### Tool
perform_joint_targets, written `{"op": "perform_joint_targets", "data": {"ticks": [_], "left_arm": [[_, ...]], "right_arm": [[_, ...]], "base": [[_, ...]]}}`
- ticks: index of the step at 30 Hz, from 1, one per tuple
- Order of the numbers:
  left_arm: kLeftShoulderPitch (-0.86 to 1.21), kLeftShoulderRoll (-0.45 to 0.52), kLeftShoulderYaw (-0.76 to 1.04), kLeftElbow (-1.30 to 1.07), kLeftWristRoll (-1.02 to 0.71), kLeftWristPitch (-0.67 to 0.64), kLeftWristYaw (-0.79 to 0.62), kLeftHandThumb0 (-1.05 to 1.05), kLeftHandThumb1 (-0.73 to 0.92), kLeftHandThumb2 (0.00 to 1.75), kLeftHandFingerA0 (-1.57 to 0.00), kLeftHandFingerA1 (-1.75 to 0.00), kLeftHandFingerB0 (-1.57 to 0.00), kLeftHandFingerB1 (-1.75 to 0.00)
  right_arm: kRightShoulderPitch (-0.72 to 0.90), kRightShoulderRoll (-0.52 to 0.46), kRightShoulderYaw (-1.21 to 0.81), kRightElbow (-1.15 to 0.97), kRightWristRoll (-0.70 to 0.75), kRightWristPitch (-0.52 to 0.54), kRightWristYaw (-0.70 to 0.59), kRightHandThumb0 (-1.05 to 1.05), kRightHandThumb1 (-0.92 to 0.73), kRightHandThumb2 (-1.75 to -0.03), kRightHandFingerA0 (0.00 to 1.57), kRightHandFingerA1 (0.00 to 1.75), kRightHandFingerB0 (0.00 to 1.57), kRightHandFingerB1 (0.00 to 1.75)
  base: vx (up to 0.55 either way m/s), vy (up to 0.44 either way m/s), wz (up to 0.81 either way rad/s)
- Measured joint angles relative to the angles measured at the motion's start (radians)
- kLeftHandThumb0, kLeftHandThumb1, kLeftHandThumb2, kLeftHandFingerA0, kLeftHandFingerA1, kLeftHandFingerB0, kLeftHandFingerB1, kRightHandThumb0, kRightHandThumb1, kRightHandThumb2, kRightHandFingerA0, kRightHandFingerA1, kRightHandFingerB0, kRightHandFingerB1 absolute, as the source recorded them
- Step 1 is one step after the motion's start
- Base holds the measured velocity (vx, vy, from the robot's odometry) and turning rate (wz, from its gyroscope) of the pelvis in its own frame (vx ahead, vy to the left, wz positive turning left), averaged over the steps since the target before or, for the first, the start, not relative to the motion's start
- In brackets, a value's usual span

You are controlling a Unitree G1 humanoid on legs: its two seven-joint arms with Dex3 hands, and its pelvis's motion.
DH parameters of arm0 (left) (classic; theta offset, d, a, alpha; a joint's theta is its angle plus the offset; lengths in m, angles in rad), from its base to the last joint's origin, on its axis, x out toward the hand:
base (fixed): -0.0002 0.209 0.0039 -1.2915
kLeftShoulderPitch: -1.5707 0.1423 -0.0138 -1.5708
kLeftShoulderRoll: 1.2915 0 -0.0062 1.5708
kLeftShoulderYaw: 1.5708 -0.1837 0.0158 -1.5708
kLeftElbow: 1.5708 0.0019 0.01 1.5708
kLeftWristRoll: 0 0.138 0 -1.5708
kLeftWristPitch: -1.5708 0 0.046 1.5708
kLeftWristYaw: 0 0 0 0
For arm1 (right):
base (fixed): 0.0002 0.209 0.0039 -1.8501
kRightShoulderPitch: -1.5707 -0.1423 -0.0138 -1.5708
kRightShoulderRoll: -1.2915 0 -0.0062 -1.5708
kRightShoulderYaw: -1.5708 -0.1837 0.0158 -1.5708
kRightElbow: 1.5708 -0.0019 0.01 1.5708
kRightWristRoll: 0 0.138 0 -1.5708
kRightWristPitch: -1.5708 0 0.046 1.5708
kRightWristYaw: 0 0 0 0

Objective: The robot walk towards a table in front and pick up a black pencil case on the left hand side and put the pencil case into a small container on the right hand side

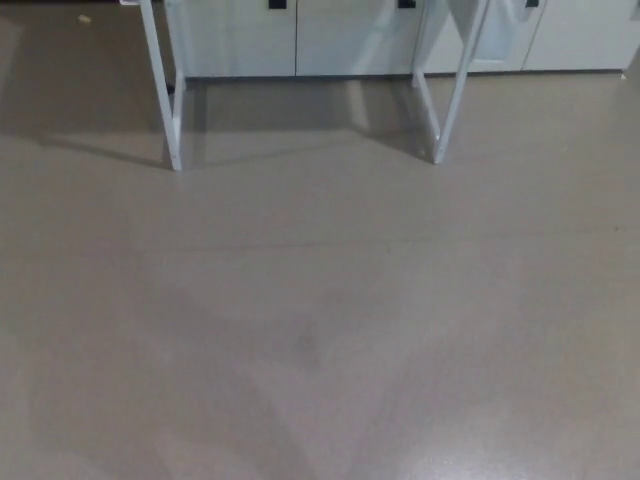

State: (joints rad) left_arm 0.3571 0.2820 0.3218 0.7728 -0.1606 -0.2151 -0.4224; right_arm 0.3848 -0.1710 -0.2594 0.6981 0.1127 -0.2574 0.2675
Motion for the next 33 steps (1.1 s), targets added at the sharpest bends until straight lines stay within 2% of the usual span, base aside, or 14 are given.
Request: {"op": "perform_joint_targets", "data": {"ticks": [4,5,13,14,16,19,21,22,23,24,25,26,27,33], "left_arm": [[-0.008,0.000,-0.002,0.005,-0.001,-0.001,0.000,-0.26,0.57,0.57,-0.37,-0.39,-0.21,-0.29],[-0.009,0.001,-0.002,0.008,-0.001,-0.001,0.000,-0.26,0.58,0.57,-0.37,-0.38,-0.21,-0.29],[-0.024,-0.003,-0.021,0.026,0.000,-0.007,0.000,-0.27,0.57,0.57,-0.37,-0.39,-0.21,-0.29],[-0.028,-0.003,-0.022,0.028,0.000,-0.009,0.000,-0.20,0.40,0.87,-0.30,-0.57,-0.09,-0.47],[-0.028,-0.003,-0.023,0.038,-0.001,-0.011,0.000,-0.27,0.57,0.57,-0.41,-0.40,-0.24,-0.29],[-0.021,-0.003,-0.025,0.038,0.000,-0.012,0.000,-0.27,0.57,0.57,-0.41,-0.40,-0.24,-0.29],[-0.017,-0.003,-0.026,0.037,-0.001,-0.013,0.000,-0.27,0.57,0.57,-0.41,-0.39,-0.23,-0.29],[-0.014,-0.003,-0.028,0.033,0.000,-0.014,0.000,-0.21,0.41,0.87,-0.31,-0.57,-0.10,-0.47],[-0.013,-0.003,-0.029,0.031,0.000,-0.014,0.000,-0.21,0.41,0.87,-0.31,-0.57,-0.10,-0.47],[-0.013,-0.003,-0.029,0.032,0.000,-0.017,0.000,-0.21,0.41,0.87,-0.31,-0.57,-0.10,-0.47],[-0.012,-0.002,-0.030,0.033,-0.001,-0.018,0.000,-0.21,0.41,0.87,-0.32,-0.58,-0.11,-0.47],[-0.017,-0.005,-0.033,0.034,0.000,-0.020,-0.001,-0.21,0.41,0.87,-0.32,-0.58,-0.11,-0.47],[-0.020,0.003,-0.033,0.034,0.000,-0.023,0.000,-0.27,0.57,0.57,-0.41,-0.39,-0.24,-0.30],[-0.025,0.019,-0.035,0.028,0.000,-0.028,0.005,-0.27,0.57,0.57,-0.40,-0.40,-0.25,-0.30]], "right_arm": [[-0.005,0.000,0.001,-0.003,0.001,-0.002,0.002,-0.36,-0.55,-0.56,0.49,0.42,0.24,0.31],[-0.004,0.000,0.001,-0.006,0.002,-0.002,0.002,-0.27,-0.39,-0.86,0.39,0.60,0.11,0.47],[0.000,-0.010,0.001,-0.025,0.005,-0.001,0.004,-0.26,-0.39,-0.87,0.41,0.61,0.11,0.48],[0.000,-0.013,0.001,-0.027,0.006,-0.001,0.004,-0.27,-0.39,-0.87,0.40,0.60,0.11,0.47],[-0.002,-0.017,0.001,-0.027,0.006,-0.001,0.004,-0.27,-0.38,-0.87,0.40,0.60,0.11,0.48],[-0.003,-0.019,0.003,-0.027,0.007,-0.001,0.004,-0.27,-0.38,-0.87,0.40,0.60,0.11,0.48],[-0.002,-0.020,0.004,-0.026,0.007,-0.002,0.004,-0.25,-0.38,-0.86,0.42,0.61,0.11,0.48],[-0.004,-0.021,0.004,-0.018,0.007,-0.002,0.004,-0.25,-0.38,-0.86,0.44,0.61,0.11,0.48],[-0.006,-0.021,0.005,-0.008,0.007,-0.002,0.004,-0.33,-0.55,-0.56,0.54,0.44,0.24,0.31],[-0.006,-0.022,0.005,0.003,0.006,-0.003,0.004,-0.33,-0.55,-0.56,0.54,0.44,0.24,0.31],[-0.005,-0.023,0.006,0.009,0.006,-0.004,0.004,-0.25,-0.39,-0.86,0.42,0.61,0.10,0.47],[-0.007,-0.024,0.007,0.014,0.006,-0.006,0.004,-0.25,-0.39,-0.86,0.42,0.61,0.10,0.47],[-0.012,-0.022,0.010,0.014,0.006,-0.007,0.005,-0.25,-0.38,-0.86,0.42,0.61,0.10,0.47],[-0.020,-0.020,0.014,0.022,0.007,-0.014,0.006,-0.26,-0.38,-0.86,0.42,0.61,0.11,0.48]], "base": [[0.19,-0.044,0.11],[0.25,-0.133,0.07],[0.32,-0.198,0.21],[0.22,-0.110,-0.04],[0.25,-0.075,-0.03],[0.23,-0.006,-0.09],[0.17,0.067,-0.15],[0.28,0.131,-0.15],[0.30,0.146,-0.27],[0.35,0.195,-0.02],[0.37,0.223,0.00],[0.37,0.273,-0.46],[0.34,0.263,-0.45],[0.29,0.125,0.02]]}}
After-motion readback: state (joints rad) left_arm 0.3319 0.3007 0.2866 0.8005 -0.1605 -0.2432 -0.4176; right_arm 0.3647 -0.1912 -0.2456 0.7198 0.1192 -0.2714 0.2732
